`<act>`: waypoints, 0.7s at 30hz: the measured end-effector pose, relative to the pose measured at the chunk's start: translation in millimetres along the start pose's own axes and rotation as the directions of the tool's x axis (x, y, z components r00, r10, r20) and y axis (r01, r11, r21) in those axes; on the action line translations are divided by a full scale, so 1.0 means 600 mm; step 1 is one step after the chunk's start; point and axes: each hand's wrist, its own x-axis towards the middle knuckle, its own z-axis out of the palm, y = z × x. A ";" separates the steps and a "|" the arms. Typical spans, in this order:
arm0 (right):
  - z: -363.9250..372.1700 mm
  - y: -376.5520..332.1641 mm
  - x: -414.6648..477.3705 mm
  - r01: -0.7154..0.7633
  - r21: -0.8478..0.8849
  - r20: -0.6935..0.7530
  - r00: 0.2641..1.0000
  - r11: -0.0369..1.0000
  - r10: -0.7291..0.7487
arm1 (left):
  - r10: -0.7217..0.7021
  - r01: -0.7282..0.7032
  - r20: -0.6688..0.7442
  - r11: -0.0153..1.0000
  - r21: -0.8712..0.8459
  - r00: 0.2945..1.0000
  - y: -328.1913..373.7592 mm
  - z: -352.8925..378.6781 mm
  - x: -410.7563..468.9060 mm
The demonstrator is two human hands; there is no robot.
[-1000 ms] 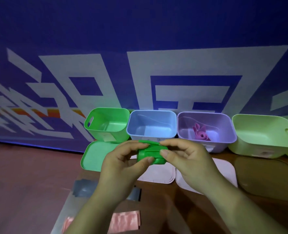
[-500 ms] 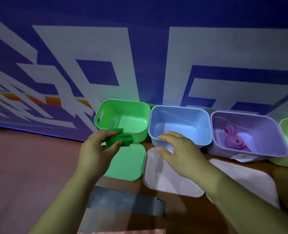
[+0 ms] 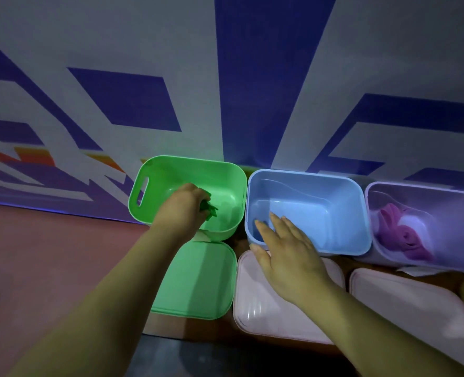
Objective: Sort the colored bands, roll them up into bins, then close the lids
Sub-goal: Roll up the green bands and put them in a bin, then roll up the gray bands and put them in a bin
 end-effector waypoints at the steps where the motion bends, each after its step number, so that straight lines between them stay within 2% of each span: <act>1: 0.006 0.004 0.002 -0.007 -0.012 -0.017 1.000 1.000 0.007 | 0.001 -0.002 0.046 1.000 0.011 0.999 -0.002 0.002 0.011; 5: 0.016 0.011 0.004 -0.036 -0.059 -0.050 0.998 0.998 0.033 | 0.018 -0.026 0.159 0.998 0.051 0.987 -0.005 0.005 0.049; 9: 0.017 0.019 -0.002 -0.042 -0.088 -0.065 0.997 0.995 0.036 | -0.028 0.005 0.301 0.997 0.077 0.953 -0.004 0.027 0.060; 11: 0.015 0.023 -0.010 -0.041 -0.075 -0.062 0.997 0.996 0.036 | -0.039 0.018 0.322 0.997 0.070 0.946 -0.003 0.027 0.056; 15: -0.002 0.029 -0.039 -0.019 -0.009 -0.061 0.998 1.000 0.018 | -0.005 -0.013 0.249 0.997 0.070 0.969 0.021 -0.003 0.018; 21: -0.018 0.027 -0.115 0.015 -0.015 -0.194 0.981 1.000 -0.018 | -0.013 0.013 0.013 1.000 0.001 1.000 0.058 -0.019 -0.135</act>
